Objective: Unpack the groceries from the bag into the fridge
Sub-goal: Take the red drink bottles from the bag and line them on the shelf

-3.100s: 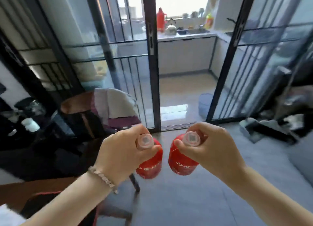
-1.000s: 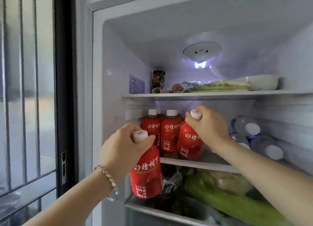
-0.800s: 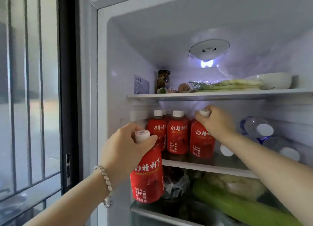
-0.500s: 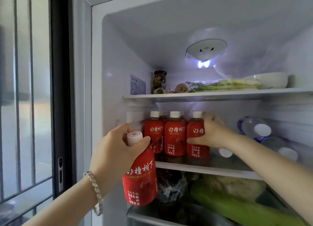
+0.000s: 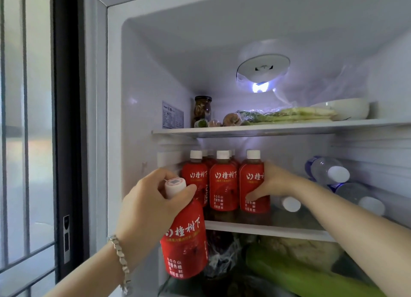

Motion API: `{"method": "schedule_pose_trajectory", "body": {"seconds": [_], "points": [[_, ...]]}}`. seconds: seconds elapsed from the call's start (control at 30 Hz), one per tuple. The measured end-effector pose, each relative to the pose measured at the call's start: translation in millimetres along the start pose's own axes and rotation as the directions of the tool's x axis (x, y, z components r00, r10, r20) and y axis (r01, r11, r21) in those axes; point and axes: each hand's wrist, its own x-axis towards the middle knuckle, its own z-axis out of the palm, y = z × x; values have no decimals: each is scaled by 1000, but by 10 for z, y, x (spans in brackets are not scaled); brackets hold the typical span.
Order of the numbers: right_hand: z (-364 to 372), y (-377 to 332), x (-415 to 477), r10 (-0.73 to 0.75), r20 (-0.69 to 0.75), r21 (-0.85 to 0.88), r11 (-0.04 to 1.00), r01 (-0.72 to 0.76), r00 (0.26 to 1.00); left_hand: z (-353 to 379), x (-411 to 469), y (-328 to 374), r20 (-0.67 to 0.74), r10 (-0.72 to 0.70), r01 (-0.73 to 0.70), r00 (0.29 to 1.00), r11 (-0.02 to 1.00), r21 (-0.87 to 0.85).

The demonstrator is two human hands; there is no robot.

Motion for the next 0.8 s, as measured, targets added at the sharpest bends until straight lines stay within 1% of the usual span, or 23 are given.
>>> {"method": "schedule_pose_trajectory", "body": {"seconds": [0.07,0.13,0.2,0.27,0.3,0.37,0.43,0.5,0.57,0.63,0.7,0.77,0.8], "points": [[24,9,-53,66,-42,14,998,-65,997,15,50,60,-8,36,-36,999,999,18],[48,14,-114,96,-76,33,995,-94,993,18,136,133,-45,78,-77,996,997,10],[120,1,-200,75,-194,-43,995,-85,978,12,246,218,-108,131,-131,985,991,14],[229,-19,-306,39,-373,-155,982,-104,927,29,354,300,-148,180,-172,972,983,65],[291,-23,-360,21,-445,-183,977,-114,895,54,408,326,-143,203,-189,969,976,107],[389,-17,-455,-17,-535,-188,977,-100,844,140,521,323,-73,214,-199,974,966,166],[471,8,-522,-74,-551,-232,971,-67,831,255,619,244,61,149,-157,987,975,158],[539,39,-565,-110,-527,-275,960,-47,842,370,700,135,157,87,-111,984,983,147],[585,43,-602,-133,-506,-303,953,-31,852,434,758,84,158,76,-113,984,964,239],[600,35,-625,-149,-506,-323,946,-26,850,455,779,79,138,120,-165,983,910,381],[594,34,-635,-148,-510,-322,946,-28,847,448,705,55,156,133,-191,979,870,454],[596,27,-644,-145,-515,-320,947,-32,845,463,535,-83,217,85,-169,973,898,406],[598,14,-647,-145,-517,-325,945,-37,844,466,442,-165,248,51,-131,967,938,320]]}}
